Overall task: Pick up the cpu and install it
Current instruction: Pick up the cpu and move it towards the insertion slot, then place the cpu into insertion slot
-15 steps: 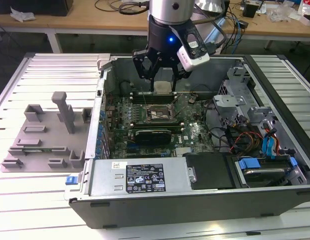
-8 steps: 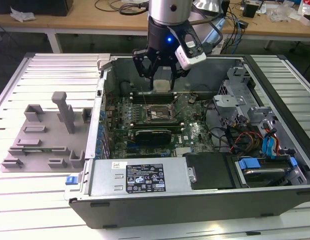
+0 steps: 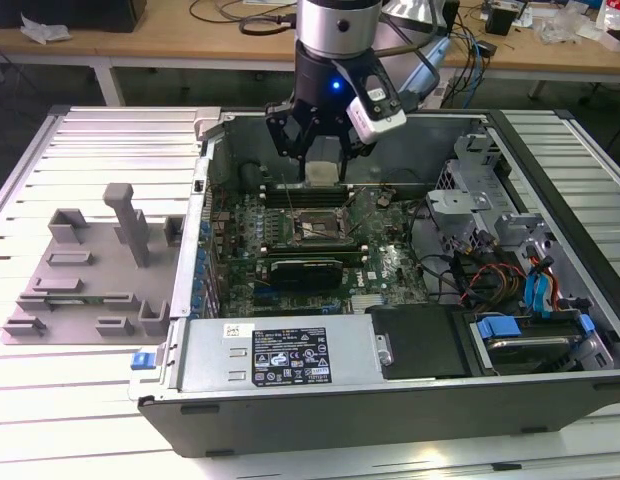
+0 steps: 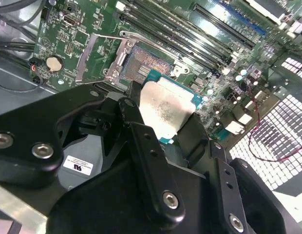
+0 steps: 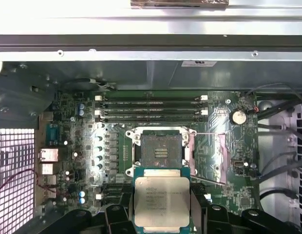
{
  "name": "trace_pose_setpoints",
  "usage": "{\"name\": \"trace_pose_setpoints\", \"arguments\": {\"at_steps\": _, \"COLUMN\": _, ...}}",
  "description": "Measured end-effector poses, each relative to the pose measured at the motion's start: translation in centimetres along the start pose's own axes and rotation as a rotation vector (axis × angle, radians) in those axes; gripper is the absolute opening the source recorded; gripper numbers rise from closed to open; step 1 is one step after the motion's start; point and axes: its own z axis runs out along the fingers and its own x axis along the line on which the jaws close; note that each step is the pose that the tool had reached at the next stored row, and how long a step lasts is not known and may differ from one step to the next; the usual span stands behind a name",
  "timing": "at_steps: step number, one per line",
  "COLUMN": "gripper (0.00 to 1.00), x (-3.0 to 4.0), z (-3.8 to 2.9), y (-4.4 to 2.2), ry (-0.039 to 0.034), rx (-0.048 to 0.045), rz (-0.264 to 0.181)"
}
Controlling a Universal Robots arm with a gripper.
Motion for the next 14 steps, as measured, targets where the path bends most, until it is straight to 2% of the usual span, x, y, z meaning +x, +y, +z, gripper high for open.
{"name": "trace_pose_setpoints", "arguments": {"at_steps": 2, "gripper": 0.55, "x": 0.0, "z": 0.35, "y": 0.15, "ry": -0.0001, "rx": -0.0001, "rz": 0.0}}
{"name": "trace_pose_setpoints", "arguments": {"at_steps": 14, "gripper": 0.55, "x": 0.0, "z": 0.39, "y": 0.15, "ry": 0.0, "rx": 0.0, "rz": 0.0}}
